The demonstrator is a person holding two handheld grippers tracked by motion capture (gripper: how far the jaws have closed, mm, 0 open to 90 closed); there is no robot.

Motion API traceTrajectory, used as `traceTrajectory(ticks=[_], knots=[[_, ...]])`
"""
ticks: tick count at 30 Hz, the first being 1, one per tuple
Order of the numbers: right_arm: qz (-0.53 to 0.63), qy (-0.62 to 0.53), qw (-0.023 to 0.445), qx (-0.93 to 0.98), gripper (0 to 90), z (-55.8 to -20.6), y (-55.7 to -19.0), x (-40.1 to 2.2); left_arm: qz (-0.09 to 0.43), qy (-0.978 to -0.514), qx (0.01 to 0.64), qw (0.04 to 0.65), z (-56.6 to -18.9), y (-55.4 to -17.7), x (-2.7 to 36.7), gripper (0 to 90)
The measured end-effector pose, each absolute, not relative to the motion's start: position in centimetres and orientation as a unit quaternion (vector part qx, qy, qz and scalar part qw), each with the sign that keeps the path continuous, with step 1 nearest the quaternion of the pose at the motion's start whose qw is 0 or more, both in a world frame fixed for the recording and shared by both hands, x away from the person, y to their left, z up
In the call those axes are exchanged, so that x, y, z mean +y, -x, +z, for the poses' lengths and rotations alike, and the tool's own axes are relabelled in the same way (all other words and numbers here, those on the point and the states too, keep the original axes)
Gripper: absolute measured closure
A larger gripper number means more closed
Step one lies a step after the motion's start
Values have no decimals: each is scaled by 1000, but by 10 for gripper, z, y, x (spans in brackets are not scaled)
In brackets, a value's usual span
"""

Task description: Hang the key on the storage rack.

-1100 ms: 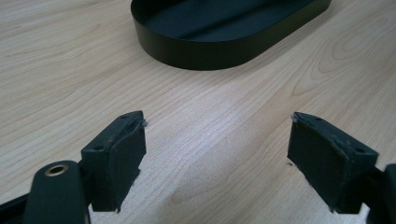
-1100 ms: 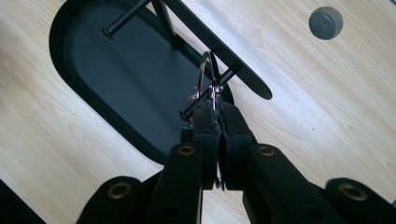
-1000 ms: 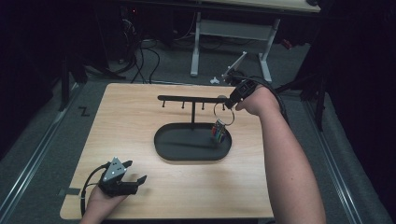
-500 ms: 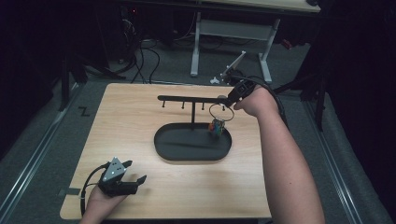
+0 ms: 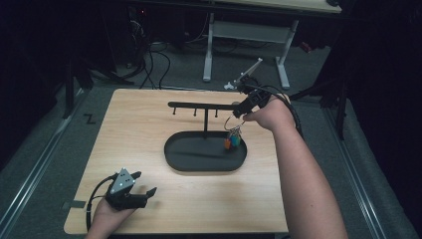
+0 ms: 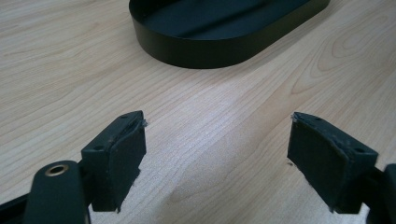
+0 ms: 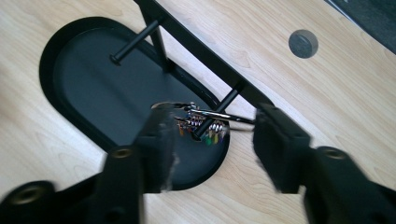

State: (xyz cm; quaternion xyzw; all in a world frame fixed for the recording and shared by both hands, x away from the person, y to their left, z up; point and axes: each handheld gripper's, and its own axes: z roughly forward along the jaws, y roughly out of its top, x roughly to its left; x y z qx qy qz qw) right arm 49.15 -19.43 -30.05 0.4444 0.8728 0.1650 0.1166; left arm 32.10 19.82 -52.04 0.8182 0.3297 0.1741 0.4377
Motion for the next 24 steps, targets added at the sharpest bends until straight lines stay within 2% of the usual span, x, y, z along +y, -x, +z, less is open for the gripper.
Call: traceTrajectory(ticks=[5, 11, 24], knots=[[172, -450, 140, 865, 312, -310, -485, -195, 175, -819, 329, 436, -521, -321, 198, 199], [189, -456, 146, 857, 194, -317, -478, -201, 175, -821, 329, 433, -521, -321, 197, 199], [237, -480, 191, 823, 131, -346, -440, -217, 176, -822, 327, 431, -523, -321, 194, 200]])
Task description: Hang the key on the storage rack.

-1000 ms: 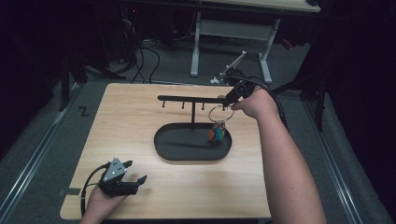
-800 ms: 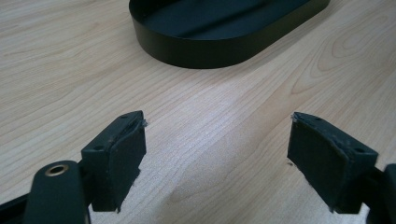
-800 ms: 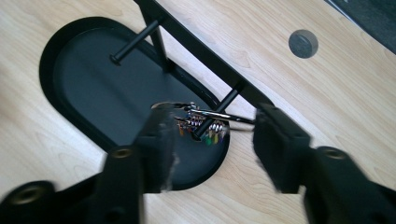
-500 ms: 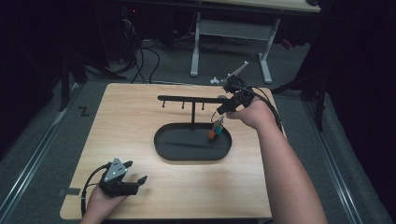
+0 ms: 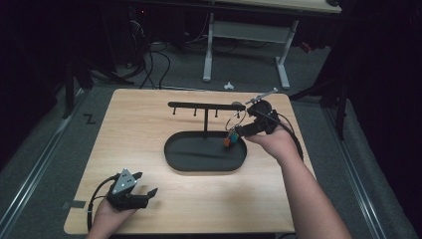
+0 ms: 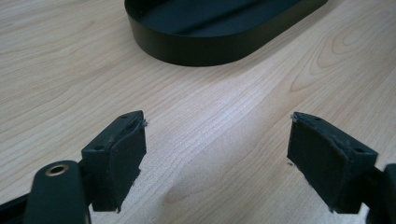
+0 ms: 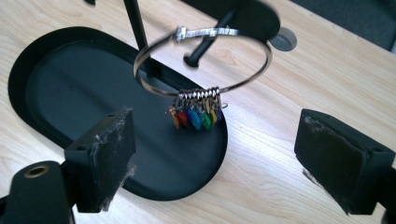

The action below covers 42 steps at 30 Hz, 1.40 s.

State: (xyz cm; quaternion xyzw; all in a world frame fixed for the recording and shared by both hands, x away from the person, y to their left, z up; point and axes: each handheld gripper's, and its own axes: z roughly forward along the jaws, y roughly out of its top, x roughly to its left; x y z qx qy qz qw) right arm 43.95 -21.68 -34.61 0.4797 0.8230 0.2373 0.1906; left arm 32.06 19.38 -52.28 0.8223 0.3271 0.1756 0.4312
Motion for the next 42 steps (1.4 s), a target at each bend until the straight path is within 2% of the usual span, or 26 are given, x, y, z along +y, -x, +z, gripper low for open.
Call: traceTrajectory(ticks=[10, 22, 28, 30, 32, 33, 34, 42], knots=[[284, -477, 228, 800, 5, -391, -404, -220, 176, -825, 323, 429, -523, -321, 192, 200], [393, -472, 222, 757, 4, -463, -356, -238, 181, -828, 305, 434, -523, -320, 186, 200], [434, -477, 260, 719, 8, -499, -306, -259, 181, -829, 304, 434, -523, -320, 185, 199], [456, -477, 276, 699, 45, -513, -285, -266, 180, -828, 304, 435, -522, -321, 184, 199], [427, -472, 255, 728, 48, -515, -276, -269, 181, -828, 303, 437, -522, -320, 183, 199], [422, -468, 270, 728, 49, -517, -270, -271, 181, -828, 302, 436, -522, -320, 182, 199], [425, -466, 282, 723, 49, -518, -267, -271, 181, -829, 301, 434, -522, -320, 182, 199], [411, -475, 252, 736, 46, -527, -277, -265, 181, -832, 299, 431, -522, -319, 181, 199]])
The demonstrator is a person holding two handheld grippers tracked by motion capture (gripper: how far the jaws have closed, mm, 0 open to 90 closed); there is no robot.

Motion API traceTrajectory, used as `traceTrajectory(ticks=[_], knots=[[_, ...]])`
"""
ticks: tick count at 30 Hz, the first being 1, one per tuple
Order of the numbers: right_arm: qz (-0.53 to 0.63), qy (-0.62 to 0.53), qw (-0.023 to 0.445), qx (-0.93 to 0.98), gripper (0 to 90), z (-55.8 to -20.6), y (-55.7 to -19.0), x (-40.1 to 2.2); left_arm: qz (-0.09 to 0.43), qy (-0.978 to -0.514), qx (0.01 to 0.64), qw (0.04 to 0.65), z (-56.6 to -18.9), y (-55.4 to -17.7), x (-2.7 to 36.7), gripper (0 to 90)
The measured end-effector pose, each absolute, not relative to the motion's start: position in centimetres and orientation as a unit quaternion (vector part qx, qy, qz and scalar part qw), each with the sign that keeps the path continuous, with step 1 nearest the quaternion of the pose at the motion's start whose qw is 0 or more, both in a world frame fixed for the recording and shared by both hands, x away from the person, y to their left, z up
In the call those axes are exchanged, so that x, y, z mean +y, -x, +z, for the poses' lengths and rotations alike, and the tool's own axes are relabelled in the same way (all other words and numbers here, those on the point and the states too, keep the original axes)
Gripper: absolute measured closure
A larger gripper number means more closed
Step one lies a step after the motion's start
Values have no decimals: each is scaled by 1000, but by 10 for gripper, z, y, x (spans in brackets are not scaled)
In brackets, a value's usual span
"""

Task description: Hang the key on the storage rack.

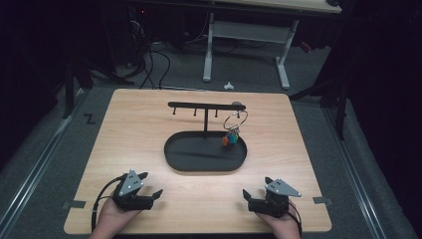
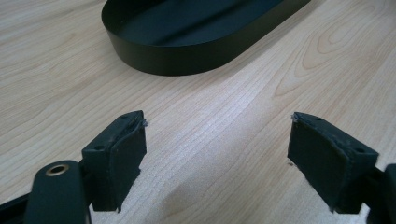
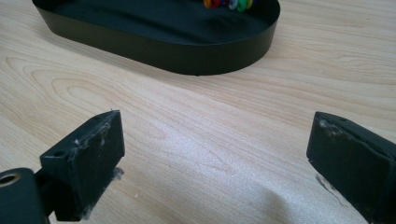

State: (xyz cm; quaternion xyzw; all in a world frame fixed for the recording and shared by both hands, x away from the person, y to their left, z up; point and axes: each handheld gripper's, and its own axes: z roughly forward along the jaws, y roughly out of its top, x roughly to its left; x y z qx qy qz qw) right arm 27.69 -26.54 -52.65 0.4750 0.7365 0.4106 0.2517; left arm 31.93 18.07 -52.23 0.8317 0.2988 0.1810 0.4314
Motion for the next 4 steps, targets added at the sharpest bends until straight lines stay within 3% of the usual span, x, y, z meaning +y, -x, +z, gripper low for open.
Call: traceTrajectory(ticks=[4], knots=[[415, -474, 260, 732, 46, -526, -278, -266, 180, -830, 301, 435, -522, -321, 182, 199]])
